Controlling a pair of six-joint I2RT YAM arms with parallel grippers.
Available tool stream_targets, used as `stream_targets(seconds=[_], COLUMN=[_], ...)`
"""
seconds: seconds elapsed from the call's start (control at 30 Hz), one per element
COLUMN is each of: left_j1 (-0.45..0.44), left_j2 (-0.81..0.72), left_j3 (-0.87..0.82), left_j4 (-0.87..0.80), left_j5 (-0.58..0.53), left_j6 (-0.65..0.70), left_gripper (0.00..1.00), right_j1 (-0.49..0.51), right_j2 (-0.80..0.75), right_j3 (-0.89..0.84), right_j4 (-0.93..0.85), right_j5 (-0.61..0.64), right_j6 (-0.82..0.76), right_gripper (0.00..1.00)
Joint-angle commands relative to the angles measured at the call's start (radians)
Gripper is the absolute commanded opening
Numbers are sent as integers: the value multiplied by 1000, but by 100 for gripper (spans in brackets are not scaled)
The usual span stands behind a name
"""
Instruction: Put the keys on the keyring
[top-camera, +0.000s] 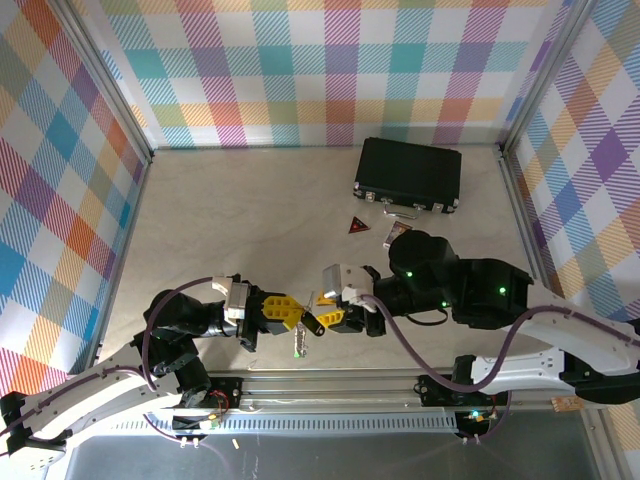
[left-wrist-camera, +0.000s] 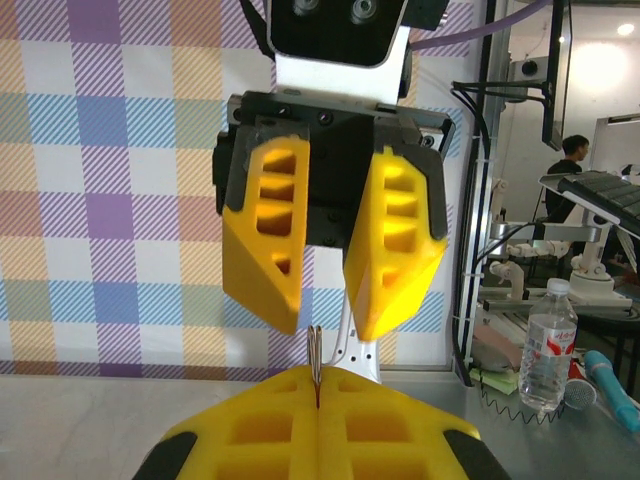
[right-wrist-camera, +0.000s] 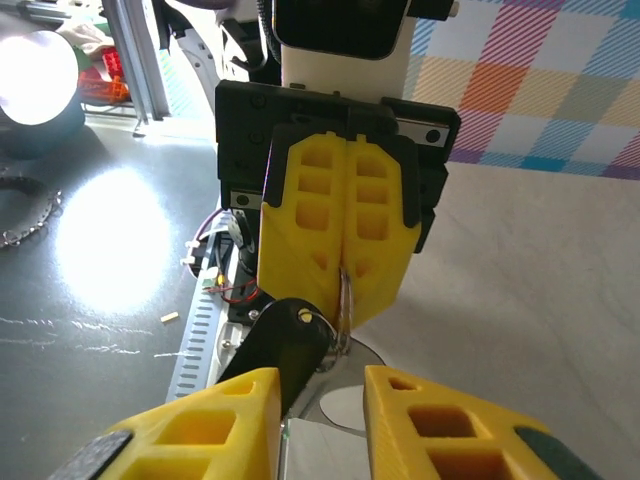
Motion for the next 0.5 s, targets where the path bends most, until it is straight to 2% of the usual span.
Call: stream_targets(seconds=[0.0,0.33,0.47], left_j1=[-8,-8,-8], left_j2=[-5,-13,-19], left_j3=[14,11,11], left_j4=[78,90,91], left_j5=[26,39,42], left_j6=[-13,-24,-26], left_gripper=[0,0,0], right_j1=[1,-20,-26], right_j2=[14,53,64], right_j3=[-11,-20,-31], right_j4=[62,50,46], right_j5=[-48,-62,-71], right_j6=[34,31,30], right_gripper=[24,9,10])
